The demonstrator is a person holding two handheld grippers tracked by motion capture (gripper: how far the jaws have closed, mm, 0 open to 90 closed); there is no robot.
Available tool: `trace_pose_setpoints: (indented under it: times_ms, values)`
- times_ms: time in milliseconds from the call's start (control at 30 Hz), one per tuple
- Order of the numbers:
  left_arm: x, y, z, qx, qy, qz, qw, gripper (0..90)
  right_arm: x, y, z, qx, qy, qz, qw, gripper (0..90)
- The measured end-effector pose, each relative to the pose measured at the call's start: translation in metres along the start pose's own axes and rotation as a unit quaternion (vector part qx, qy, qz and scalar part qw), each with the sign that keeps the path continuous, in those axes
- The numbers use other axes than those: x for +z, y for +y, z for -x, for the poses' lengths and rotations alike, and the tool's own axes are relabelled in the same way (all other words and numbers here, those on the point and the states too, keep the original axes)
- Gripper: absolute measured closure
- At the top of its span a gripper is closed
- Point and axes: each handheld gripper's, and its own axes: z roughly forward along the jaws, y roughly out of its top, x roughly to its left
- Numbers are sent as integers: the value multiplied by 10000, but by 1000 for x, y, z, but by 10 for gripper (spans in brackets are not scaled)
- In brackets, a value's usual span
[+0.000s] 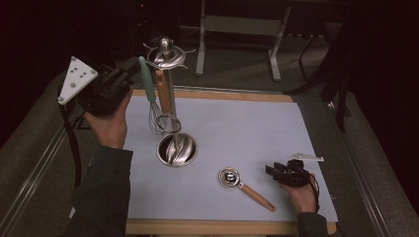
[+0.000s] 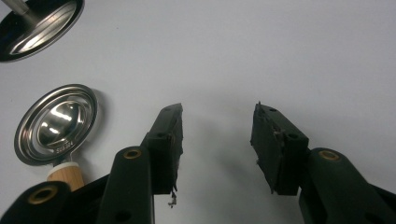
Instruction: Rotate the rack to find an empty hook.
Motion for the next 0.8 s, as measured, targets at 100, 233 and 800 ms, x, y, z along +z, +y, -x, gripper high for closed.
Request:
trace_pose_setpoints:
  times_ms: [100, 233, 800]
  values:
    - [3, 0, -7, -132, -99, 23, 9999, 894, -1, 0, 1, 12, 2, 8, 10000, 530]
    - [7, 2, -15, -200, -156, 50, 9997, 894, -1, 0, 1, 12, 0, 8, 10000, 530]
    - [27, 5, -33, -450, -301, -55, 9985, 895, -2, -1, 2, 22, -30, 20, 10000, 532]
